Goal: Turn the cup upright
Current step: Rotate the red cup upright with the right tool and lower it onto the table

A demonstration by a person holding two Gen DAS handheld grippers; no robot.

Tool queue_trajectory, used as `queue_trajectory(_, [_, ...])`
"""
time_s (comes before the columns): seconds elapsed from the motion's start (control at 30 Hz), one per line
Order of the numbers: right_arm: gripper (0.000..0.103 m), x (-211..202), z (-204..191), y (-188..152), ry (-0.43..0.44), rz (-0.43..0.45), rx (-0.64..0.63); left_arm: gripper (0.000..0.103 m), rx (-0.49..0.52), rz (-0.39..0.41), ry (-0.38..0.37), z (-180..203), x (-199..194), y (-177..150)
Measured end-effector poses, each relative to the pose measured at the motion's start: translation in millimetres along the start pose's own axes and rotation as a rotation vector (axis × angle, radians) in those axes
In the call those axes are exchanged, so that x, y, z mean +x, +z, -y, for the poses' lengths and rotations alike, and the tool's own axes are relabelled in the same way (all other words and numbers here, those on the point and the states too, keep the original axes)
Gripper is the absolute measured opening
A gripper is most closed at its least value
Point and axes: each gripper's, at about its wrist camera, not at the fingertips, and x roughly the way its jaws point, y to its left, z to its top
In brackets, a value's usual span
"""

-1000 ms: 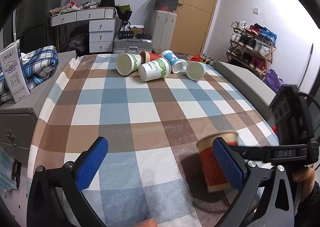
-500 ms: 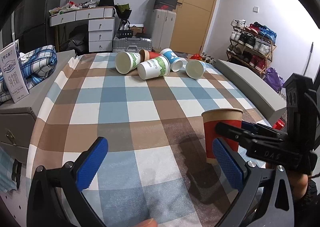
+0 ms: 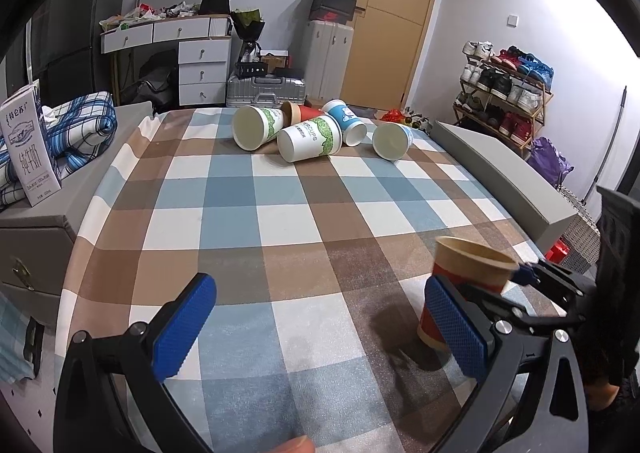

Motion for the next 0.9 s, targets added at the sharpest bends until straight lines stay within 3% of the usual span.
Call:
queue_trajectory(0.17, [0.060, -9, -12, -13, 0.027, -0.031, -0.075, 0.102, 0.010, -0.001, -0.002, 3, 1, 0])
queue_trajectory(0.3, [0.058, -8, -23, -16, -0.010, -0.020, -0.138, 0.102, 0.015, -0.005, -0.002, 4, 3, -1])
queue_trajectory(0.6, [0.058, 8, -20, 4, -0.103, 0.069, -0.092, 0.102, 0.015, -0.012, -0.002, 4, 4, -3])
queue_trajectory(0.9, [0.059, 28, -15, 5, -0.126, 0.040, -0.068, 0.102, 0.021, -0.021, -0.004, 7, 7, -5])
